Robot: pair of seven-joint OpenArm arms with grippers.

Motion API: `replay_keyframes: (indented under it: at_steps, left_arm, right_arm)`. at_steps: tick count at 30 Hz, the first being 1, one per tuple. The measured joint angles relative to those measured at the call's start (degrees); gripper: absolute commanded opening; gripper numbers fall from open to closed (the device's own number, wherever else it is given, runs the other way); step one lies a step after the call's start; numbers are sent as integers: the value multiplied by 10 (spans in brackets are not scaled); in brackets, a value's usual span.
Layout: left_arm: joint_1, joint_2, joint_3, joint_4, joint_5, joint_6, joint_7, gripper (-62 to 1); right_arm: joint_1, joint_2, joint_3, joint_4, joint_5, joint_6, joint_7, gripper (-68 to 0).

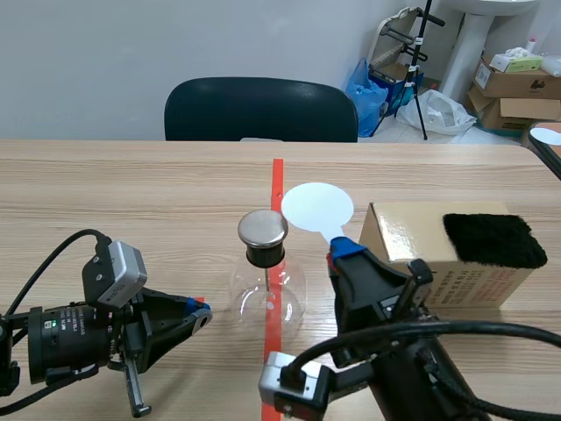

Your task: Do the electroscope experiment

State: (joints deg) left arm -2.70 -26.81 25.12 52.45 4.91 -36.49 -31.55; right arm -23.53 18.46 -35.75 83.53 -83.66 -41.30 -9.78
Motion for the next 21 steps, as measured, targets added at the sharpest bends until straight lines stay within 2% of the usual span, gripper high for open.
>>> replay_keyframes:
  at_steps: [6,12,21]
  left_arm:
    - [0,0,0,0,0,0,0,-592]
    - [0,0,0,0,0,0,0,-592]
    - [0,0,0,0,0,0,0,-592]
  right_arm:
    - [0,0,0,0,0,0,-93,-665]
    - [0,0,0,0,0,0,-161,-665]
    - [0,0,0,0,0,0,-199,-665]
